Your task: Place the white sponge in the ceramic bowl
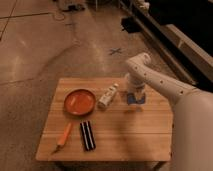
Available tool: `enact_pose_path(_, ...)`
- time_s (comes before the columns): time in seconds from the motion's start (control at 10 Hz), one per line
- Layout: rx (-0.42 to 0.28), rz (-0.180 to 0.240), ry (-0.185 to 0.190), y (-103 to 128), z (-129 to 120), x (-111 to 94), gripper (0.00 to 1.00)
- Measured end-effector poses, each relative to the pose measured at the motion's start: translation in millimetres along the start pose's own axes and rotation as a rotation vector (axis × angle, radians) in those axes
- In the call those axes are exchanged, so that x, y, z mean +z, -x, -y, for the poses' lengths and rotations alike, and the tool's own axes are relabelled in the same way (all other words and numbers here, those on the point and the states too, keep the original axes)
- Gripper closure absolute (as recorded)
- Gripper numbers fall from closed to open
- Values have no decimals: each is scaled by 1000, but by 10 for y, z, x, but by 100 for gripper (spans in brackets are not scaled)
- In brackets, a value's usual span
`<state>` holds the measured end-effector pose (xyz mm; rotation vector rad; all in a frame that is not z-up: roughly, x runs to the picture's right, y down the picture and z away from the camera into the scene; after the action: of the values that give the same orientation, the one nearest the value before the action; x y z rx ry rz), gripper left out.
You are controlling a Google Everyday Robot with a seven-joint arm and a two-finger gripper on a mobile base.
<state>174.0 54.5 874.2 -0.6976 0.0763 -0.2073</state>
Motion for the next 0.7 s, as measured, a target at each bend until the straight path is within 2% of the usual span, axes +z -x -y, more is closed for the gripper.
enact_pose_path(0.4,-65,-27,-33,587,127,-134,97)
enact_pose_path(0.7,-87,-40,-47,823,219,-182,97)
